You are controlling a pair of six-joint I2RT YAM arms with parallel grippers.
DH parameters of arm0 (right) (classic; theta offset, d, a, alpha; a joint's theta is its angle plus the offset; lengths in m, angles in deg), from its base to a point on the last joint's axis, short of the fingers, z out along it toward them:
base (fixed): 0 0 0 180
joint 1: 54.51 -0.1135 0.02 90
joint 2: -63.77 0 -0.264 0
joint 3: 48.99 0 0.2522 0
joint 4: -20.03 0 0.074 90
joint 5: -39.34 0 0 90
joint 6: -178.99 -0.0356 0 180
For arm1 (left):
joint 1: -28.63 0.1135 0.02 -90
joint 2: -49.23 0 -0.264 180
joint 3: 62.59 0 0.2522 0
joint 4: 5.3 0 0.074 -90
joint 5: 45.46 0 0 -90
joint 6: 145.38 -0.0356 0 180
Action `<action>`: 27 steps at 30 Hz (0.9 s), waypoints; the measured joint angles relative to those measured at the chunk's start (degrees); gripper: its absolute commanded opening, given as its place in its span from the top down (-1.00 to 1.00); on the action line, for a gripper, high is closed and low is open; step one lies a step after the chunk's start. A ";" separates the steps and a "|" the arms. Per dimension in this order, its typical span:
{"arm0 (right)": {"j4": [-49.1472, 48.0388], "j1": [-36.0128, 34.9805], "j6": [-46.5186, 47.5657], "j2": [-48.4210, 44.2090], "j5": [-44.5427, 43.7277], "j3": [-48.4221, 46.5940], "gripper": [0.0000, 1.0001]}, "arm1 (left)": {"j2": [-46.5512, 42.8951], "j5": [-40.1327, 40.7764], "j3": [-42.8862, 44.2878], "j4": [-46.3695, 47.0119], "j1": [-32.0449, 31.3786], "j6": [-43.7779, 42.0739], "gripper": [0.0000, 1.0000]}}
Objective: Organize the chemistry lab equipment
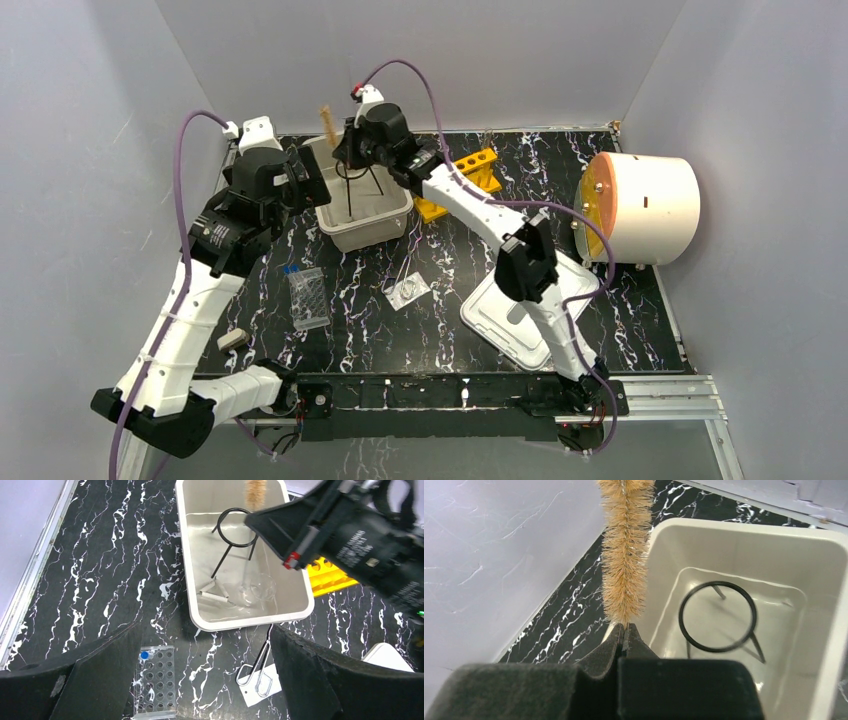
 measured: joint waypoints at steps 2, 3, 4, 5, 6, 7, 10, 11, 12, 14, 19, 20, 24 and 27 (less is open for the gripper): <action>1.90 -0.63 -0.55 4.39 -0.20 -6.21 1.00 | -0.33 0.55 -0.13 -0.17 0.00 0.35 -0.97; 3.50 -0.94 -1.01 6.91 -0.33 -9.88 1.00 | -0.50 0.79 -0.24 -0.22 0.00 0.44 -0.97; 4.70 -1.27 -1.42 9.35 -0.37 -13.14 1.00 | -0.76 1.11 -0.37 -0.26 0.00 0.46 -0.97; 5.42 -1.51 -1.66 11.02 -0.37 -15.08 1.00 | -0.96 1.46 -0.42 -0.37 0.00 0.46 -0.97; 6.73 -1.70 -1.99 12.57 -0.42 -16.57 1.00 | -1.09 1.81 -0.42 -0.52 0.00 0.46 -0.97; 7.74 -1.88 -2.25 13.57 -0.57 -17.11 1.00 | -1.18 2.25 -0.42 -0.72 0.00 0.46 -0.97; 10.71 -1.99 -3.08 14.93 -1.33 -16.61 1.00 | -1.16 3.98 -0.42 -1.79 0.00 0.70 -0.97; 11.52 -1.97 -3.30 14.97 -1.51 -16.02 1.00 | -1.16 4.52 -0.42 -2.01 0.00 0.87 -0.97; 12.13 -1.97 -3.39 14.97 -1.66 -15.87 1.00 | -1.18 5.16 -0.42 -2.14 0.00 0.96 -0.97; 13.25 -2.01 -3.50 15.06 -1.79 -15.87 1.00 | -1.25 6.45 -0.42 -2.21 0.00 1.29 -0.97; 13.53 -2.43 -3.48 15.17 -2.08 -15.87 0.86 | -1.64 7.91 -0.42 -2.03 0.00 1.51 -0.97; 13.66 -2.64 -3.45 15.28 -2.12 -15.87 0.83 | -1.73 8.02 -0.42 -1.99 0.00 1.51 -0.97; 13.68 -3.45 -3.41 16.68 -2.12 -16.22 0.80 | -1.92 8.07 -0.42 -1.92 0.00 1.49 -0.97; 13.90 -3.82 -3.45 19.28 -2.10 -17.62 0.69 | -1.92 8.04 -0.42 -1.92 0.00 1.44 -0.97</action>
